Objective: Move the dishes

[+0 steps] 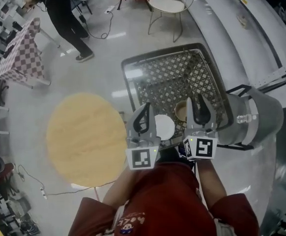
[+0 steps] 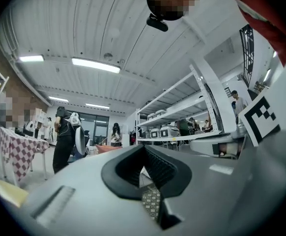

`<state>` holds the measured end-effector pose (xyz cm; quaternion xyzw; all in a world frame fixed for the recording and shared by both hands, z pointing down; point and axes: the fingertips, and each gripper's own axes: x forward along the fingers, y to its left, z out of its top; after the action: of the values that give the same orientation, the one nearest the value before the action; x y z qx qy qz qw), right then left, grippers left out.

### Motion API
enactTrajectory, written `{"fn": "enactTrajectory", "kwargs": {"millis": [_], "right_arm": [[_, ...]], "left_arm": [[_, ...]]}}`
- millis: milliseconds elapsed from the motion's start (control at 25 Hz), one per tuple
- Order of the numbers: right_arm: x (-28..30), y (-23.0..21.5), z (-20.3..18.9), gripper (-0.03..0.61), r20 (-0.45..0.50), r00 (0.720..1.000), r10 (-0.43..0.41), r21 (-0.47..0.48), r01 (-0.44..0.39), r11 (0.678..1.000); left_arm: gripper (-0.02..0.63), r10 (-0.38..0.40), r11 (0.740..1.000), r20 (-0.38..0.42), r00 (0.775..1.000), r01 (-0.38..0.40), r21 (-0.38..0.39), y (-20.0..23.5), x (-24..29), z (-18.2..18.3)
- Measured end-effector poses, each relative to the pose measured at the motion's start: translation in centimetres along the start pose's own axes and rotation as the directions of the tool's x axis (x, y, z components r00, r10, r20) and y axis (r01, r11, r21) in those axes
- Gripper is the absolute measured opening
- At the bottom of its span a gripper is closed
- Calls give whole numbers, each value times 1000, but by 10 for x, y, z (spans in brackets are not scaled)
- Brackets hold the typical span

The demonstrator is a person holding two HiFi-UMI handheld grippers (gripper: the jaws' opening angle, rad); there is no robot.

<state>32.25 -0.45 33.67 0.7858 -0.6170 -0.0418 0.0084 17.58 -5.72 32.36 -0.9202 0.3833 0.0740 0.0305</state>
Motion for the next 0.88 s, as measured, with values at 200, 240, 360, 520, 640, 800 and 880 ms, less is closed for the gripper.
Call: {"fn": "enactTrajectory", "kwargs": {"millis": [200, 240, 360, 520, 640, 800, 880], "right_arm": [[19, 58, 3, 114, 10, 992, 127, 8, -127, 992], [21, 72, 5, 114, 12, 988, 154, 7, -154, 988], [27, 115, 11, 114, 18, 972, 232, 8, -232, 973], [30, 169, 13, 114, 23, 939, 342, 8, -343, 939], [30, 213, 11, 114, 27, 907, 421, 14, -421, 907], [24, 272, 12, 114, 29, 860, 510, 15, -510, 860], [21, 302, 14, 114, 30, 832, 554, 14, -555, 832]], "left_arm": [[6, 126, 992, -12, 992, -126, 28, 51, -31, 3], [6, 152, 988, -8, 988, -152, 33, 62, -38, 5], [6, 231, 972, 1, 973, -231, 53, 95, -64, 14], [6, 342, 937, 1, 940, -341, 76, 133, -101, 16], [6, 423, 902, 0, 906, -421, 91, 162, -133, 17], [6, 514, 853, 12, 858, -512, 102, 200, -178, 23], [6, 553, 827, 18, 833, -551, 115, 217, -199, 27]]}}
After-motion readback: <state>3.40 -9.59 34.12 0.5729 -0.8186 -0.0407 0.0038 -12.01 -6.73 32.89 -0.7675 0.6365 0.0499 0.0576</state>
